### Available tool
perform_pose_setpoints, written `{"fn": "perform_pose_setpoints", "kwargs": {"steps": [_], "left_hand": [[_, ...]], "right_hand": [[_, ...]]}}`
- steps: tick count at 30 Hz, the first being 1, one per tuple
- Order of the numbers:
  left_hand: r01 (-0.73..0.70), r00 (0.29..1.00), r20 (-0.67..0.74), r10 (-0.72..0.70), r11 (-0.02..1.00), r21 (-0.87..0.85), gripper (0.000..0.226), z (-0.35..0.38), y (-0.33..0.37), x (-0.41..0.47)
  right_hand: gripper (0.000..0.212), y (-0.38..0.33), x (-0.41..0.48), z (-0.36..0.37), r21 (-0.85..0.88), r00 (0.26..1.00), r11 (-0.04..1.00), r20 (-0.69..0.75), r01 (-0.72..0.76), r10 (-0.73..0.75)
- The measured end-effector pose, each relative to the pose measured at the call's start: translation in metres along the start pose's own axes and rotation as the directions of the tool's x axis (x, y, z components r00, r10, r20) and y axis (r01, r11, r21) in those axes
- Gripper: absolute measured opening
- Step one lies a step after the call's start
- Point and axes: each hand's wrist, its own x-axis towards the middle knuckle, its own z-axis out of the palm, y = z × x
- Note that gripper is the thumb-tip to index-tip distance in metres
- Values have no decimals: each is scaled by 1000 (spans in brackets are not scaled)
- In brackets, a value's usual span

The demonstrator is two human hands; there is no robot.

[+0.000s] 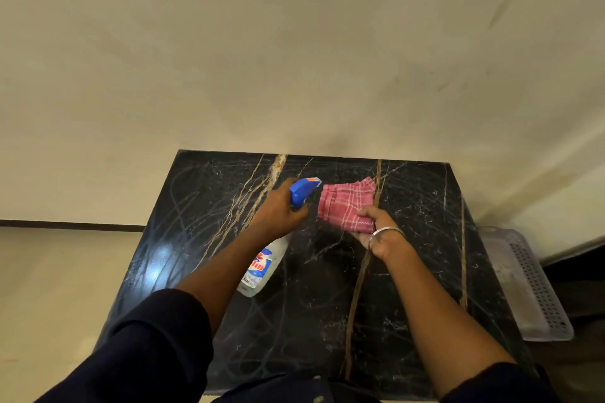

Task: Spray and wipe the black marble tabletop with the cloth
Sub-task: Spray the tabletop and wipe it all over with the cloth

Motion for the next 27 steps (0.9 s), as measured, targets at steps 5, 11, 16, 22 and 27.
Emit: {"fn": "perform_pose_setpoints", "kwargs": {"steps": [5,11,16,22,27], "left_hand": [[-10,996,90,10,1000,8,15,3,6,2],[20,995,95,-26,998,58,24,10,11,5],[68,995,64,-72,996,60,22,14,10,6],[71,996,42,-75,994,87,19,11,8,6],[99,994,48,-102,993,72,18,9,5,3]], "right_hand": [[45,-12,-3,6,69,999,997,2,41,-41],[51,-15,-6,7,-15,996,996,1,87,-87],[40,-13,-2,11,-38,996,996,5,86,-86],[59,-14,0,12,15,995,995,-20,94,-94],[59,-15,1,12,17,996,996,-30,90,-89]]}}
